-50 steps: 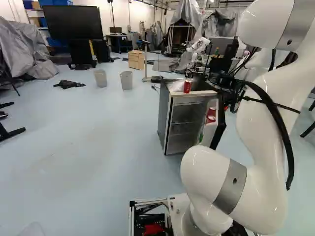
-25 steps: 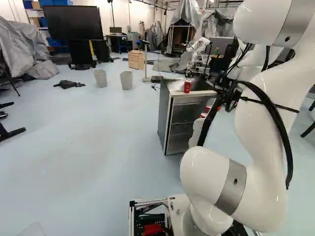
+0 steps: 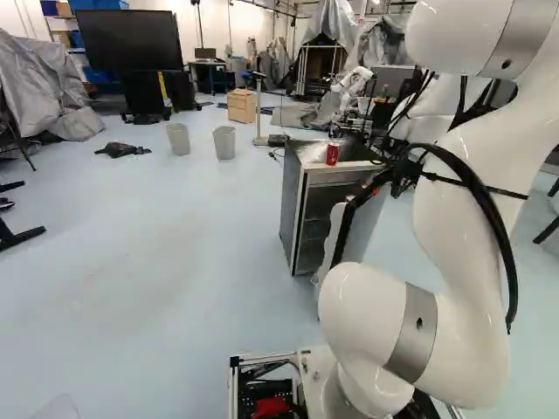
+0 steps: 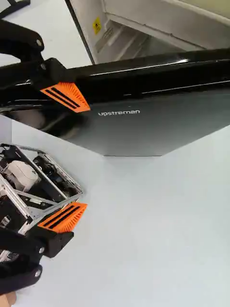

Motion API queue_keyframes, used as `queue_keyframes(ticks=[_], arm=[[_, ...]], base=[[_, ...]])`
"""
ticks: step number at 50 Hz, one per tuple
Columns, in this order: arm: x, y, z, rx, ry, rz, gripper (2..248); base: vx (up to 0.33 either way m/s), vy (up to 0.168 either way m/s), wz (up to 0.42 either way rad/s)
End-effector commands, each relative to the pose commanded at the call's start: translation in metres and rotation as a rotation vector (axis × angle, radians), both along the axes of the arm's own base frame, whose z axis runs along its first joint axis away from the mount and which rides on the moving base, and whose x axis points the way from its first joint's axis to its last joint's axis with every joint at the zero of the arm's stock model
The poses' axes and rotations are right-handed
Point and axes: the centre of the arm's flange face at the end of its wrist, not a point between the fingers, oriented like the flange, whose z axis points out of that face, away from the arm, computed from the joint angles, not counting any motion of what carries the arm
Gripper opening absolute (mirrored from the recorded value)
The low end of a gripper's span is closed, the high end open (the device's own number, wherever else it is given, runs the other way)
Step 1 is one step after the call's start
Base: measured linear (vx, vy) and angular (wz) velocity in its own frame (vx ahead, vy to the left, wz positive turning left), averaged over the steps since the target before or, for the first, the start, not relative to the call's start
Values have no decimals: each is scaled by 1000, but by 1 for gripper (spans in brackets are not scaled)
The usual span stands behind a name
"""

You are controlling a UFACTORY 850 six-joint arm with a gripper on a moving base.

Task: Grab a drink from the fridge

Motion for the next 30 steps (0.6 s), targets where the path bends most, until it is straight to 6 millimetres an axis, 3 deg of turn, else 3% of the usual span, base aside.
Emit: queue_keyframes(ticks=[30], arm=[[20, 53, 0, 5, 8, 101, 247]], base=[[0, 0, 0]])
